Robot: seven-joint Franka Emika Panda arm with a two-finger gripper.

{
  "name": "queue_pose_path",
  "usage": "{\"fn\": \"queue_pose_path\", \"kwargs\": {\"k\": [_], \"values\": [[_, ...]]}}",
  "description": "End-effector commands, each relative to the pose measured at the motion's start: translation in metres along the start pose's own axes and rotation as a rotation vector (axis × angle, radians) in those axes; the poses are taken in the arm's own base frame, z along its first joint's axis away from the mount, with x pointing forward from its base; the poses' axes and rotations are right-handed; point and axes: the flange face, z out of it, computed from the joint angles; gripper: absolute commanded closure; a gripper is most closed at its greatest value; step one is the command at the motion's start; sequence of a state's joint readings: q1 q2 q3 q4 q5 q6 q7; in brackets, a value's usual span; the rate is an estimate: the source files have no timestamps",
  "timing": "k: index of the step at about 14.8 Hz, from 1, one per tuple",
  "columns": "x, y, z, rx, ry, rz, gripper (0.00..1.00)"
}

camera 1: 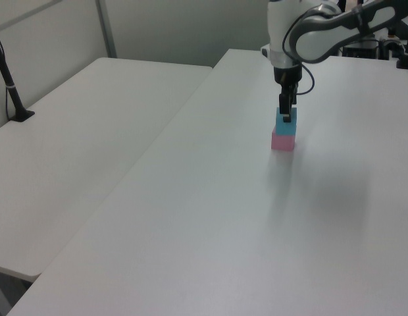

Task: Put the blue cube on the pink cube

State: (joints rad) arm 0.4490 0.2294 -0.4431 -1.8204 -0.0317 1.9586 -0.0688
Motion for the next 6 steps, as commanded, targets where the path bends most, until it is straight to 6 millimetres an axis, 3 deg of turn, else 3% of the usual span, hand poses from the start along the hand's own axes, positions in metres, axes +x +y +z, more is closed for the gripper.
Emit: {"fn": "queue_pose_path", "kwargs": {"k": [1,2,6], "values": [[-0.030,-0.008,-0.086,0.058,0.005,0.004,0.00],[-0.036,-0.012,-0.103,0.063,-0.015,-0.006,0.00],[-0.043,0.008,-0.146,0.069,0.035,0.054,0.00]]}}
